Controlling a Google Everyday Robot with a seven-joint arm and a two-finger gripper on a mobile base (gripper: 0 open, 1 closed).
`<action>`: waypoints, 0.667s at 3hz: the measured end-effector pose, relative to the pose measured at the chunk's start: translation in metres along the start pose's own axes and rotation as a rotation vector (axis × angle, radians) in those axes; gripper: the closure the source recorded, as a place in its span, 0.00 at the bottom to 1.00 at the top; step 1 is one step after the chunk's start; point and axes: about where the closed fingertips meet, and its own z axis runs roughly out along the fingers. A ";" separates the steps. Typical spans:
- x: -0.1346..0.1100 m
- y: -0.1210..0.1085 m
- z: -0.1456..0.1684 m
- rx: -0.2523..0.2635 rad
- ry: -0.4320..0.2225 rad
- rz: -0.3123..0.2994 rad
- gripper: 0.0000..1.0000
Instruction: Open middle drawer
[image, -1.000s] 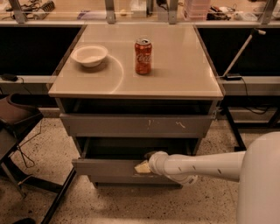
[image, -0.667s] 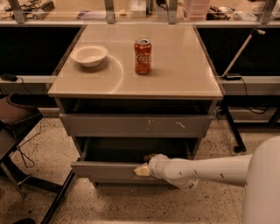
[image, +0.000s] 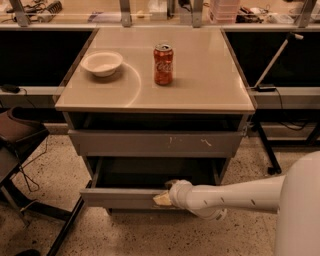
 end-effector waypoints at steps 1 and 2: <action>0.024 0.029 -0.027 -0.006 0.006 -0.037 1.00; 0.021 0.029 -0.032 -0.006 0.006 -0.037 1.00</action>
Offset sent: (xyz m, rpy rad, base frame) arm -0.3210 -0.0142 -0.0357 0.0326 0.0268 0.0349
